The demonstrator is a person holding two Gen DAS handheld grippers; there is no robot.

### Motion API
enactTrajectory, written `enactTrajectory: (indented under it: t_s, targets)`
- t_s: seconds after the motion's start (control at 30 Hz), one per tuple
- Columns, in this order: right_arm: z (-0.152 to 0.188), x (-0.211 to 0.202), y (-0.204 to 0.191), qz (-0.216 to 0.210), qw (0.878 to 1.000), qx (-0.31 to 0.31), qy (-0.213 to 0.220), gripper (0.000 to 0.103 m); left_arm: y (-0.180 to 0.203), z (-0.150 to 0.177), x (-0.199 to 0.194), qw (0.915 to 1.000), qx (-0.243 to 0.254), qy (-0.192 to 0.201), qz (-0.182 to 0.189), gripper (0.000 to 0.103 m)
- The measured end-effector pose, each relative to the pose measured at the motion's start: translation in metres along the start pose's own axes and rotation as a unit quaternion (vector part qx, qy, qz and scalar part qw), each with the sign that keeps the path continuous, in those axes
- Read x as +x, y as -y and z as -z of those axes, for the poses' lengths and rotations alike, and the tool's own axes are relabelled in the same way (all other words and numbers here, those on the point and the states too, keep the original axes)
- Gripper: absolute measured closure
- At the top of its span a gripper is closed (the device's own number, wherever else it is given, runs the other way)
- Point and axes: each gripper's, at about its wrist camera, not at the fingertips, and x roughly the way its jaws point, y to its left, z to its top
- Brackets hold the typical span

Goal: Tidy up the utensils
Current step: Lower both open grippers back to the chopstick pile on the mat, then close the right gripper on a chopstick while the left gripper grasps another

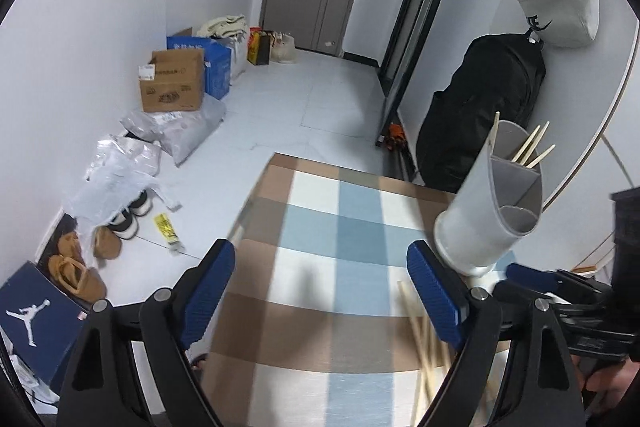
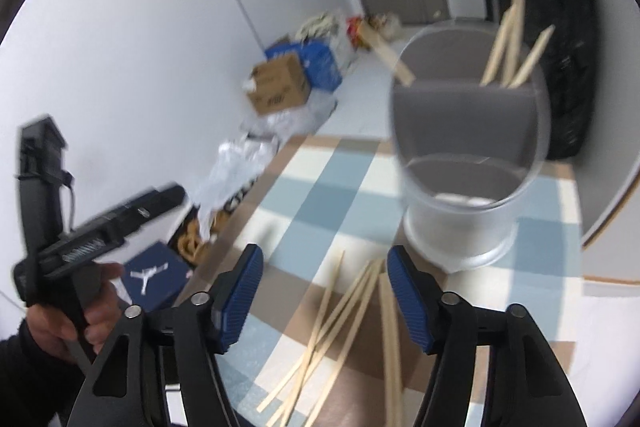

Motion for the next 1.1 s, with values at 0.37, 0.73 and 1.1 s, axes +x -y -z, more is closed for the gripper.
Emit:
enactTrajectory:
  t_s: [0.37,0.73,1.1]
  targets:
    - [0.004,0.08,-0.003,0.023,0.995,-0.009,-0.093,0.064,-0.014,0.008,0.004,0.9999,0.007,-0.011,0.009,0.018]
    - [-0.004,0.117,-0.007,0.075,0.988,-0.038,-0.129,0.077,-0.025,0.007,0.001,0.9996,-0.013,-0.011,0.022,0.018]
    - [-0.009,0.105,-0.023,0.089,0.989,-0.07,-0.094,0.098,-0.027,0.007,0.003,0.9996,-0.017,-0.01,0.022,0.018]
